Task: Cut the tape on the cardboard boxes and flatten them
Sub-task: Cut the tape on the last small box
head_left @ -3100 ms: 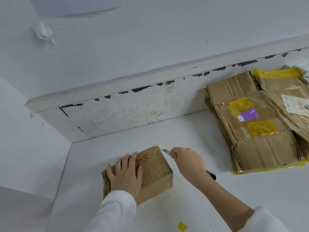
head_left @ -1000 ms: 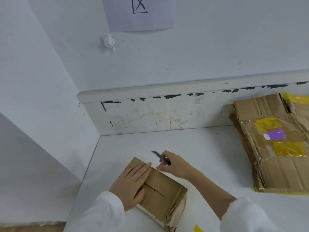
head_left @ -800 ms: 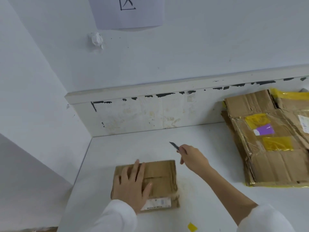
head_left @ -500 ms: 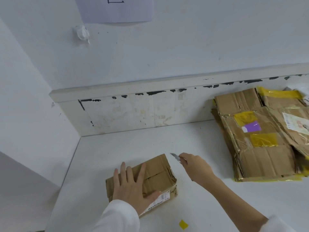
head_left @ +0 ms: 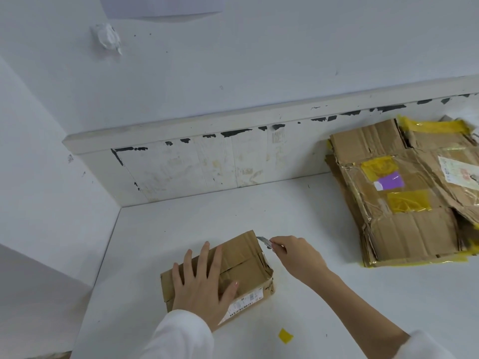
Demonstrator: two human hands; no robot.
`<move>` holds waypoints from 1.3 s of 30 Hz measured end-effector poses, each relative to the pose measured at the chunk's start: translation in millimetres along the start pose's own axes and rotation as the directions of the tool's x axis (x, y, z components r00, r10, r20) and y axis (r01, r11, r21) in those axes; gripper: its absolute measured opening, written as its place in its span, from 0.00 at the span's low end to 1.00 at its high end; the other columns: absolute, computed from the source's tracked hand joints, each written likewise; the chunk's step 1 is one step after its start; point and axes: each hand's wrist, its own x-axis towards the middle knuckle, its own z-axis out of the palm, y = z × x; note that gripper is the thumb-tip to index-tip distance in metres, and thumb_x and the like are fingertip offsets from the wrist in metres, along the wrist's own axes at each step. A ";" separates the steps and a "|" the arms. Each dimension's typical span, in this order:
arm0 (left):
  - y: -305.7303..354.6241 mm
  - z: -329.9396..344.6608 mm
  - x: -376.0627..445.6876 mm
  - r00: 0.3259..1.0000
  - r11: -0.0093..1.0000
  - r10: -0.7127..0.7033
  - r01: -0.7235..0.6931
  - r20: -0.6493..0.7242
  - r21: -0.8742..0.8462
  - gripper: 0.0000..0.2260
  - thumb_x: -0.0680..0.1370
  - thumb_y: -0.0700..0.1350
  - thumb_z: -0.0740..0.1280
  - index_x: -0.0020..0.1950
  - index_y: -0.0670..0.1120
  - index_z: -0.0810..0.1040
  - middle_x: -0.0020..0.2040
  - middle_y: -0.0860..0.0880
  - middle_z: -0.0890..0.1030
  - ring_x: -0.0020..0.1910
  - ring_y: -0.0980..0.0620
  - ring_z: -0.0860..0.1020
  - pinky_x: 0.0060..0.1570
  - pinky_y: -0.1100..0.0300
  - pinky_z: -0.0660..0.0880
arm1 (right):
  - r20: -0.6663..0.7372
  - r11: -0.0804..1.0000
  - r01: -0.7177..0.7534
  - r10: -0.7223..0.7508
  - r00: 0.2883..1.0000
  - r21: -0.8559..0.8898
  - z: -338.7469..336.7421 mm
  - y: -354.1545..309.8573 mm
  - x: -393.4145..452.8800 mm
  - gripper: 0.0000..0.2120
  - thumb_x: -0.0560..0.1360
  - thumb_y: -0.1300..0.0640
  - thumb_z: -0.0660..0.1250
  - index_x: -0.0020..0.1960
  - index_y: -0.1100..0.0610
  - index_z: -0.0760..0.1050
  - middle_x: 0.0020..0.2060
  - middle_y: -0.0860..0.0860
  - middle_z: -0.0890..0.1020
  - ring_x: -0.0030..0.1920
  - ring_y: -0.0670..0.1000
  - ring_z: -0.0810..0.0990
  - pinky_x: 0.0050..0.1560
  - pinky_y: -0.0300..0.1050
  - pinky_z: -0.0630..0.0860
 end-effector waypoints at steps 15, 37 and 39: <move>2.4 12.8 10.0 0.996 0.996 -0.084 0.083 -0.021 -0.013 0.40 0.67 0.65 0.32 0.77 0.52 0.47 0.78 0.49 0.50 0.71 0.36 0.56 0.69 0.38 0.52 | 0.050 0.994 0.112 -0.112 0.992 0.000 15.2 18.0 -28.4 0.15 0.82 0.53 0.51 0.37 0.49 0.62 0.27 0.48 0.64 0.28 0.50 0.61 0.28 0.41 0.58; -2.1 7.1 11.9 0.974 0.975 -0.197 0.183 0.112 0.126 0.35 0.75 0.69 0.42 0.76 0.53 0.36 0.76 0.51 0.48 0.68 0.43 0.61 0.63 0.47 0.60 | 0.097 0.982 -0.139 0.152 0.984 -0.127 40.8 74.5 -38.6 0.21 0.82 0.56 0.53 0.74 0.52 0.54 0.51 0.51 0.67 0.37 0.51 0.68 0.40 0.37 0.67; -5.5 -1.5 12.8 0.965 0.970 -0.215 0.195 0.147 0.145 0.35 0.76 0.68 0.41 0.76 0.52 0.37 0.73 0.50 0.55 0.63 0.46 0.67 0.53 0.52 0.62 | 0.022 0.960 -0.180 0.189 0.982 -0.213 54.1 75.2 -32.2 0.26 0.83 0.57 0.51 0.77 0.56 0.44 0.57 0.54 0.65 0.42 0.51 0.72 0.44 0.38 0.69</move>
